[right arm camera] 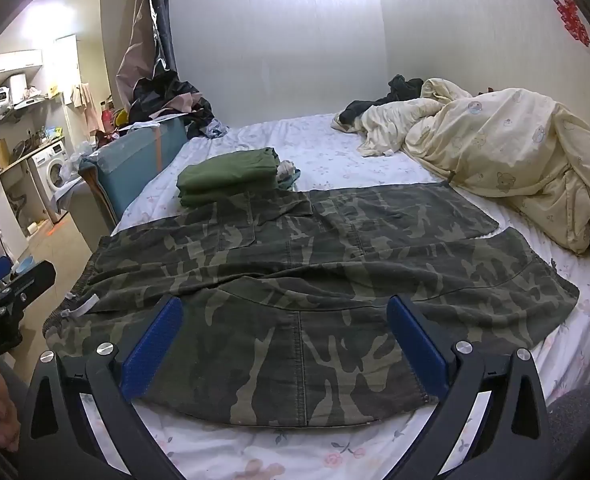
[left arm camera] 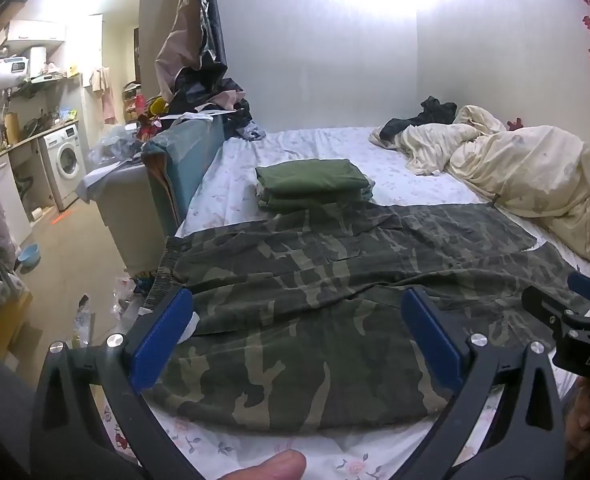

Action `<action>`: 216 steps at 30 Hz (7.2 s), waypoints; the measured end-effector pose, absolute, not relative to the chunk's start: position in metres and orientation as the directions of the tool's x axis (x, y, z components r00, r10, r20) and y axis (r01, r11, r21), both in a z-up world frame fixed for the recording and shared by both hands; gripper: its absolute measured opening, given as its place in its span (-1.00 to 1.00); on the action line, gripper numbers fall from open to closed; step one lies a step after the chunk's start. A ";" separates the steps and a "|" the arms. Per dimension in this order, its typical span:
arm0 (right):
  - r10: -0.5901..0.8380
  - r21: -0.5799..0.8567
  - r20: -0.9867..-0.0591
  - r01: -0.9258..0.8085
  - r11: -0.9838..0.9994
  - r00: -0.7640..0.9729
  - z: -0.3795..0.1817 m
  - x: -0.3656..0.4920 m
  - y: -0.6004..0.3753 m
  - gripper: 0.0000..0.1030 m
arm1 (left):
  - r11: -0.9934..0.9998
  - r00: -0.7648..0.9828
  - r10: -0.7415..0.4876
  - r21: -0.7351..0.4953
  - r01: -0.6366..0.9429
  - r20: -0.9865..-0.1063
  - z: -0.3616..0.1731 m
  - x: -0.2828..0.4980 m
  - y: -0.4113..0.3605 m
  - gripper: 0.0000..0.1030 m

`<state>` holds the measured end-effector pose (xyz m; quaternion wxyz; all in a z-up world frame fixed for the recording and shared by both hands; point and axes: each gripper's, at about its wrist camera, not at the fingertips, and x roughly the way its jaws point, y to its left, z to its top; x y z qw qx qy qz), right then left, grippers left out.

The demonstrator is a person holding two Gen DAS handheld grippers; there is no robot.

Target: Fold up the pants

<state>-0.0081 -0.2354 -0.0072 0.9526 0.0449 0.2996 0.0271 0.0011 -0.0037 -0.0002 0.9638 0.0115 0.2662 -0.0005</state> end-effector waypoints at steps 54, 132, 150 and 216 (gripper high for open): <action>0.082 0.101 -0.570 -0.029 0.994 0.818 -0.009 -0.008 -0.232 1.00 | 0.999 0.865 0.002 0.030 0.015 -0.502 0.009 -0.002 -0.005 0.99; 0.547 0.632 -0.773 0.312 0.710 0.320 -0.160 0.014 -0.262 1.00 | 0.839 0.490 0.289 -0.029 -0.543 -0.823 -0.077 0.083 0.177 -0.73; -0.211 0.394 -0.861 0.870 0.295 0.462 -0.153 0.040 -0.551 0.39 | 0.851 0.468 0.313 0.025 -0.525 -0.827 -0.085 0.092 0.174 -0.73; 0.129 0.082 -0.874 -0.119 0.990 0.468 -0.077 0.470 -0.341 0.06 | 0.955 0.405 0.183 0.064 -0.291 -0.896 -0.124 0.326 0.234 0.60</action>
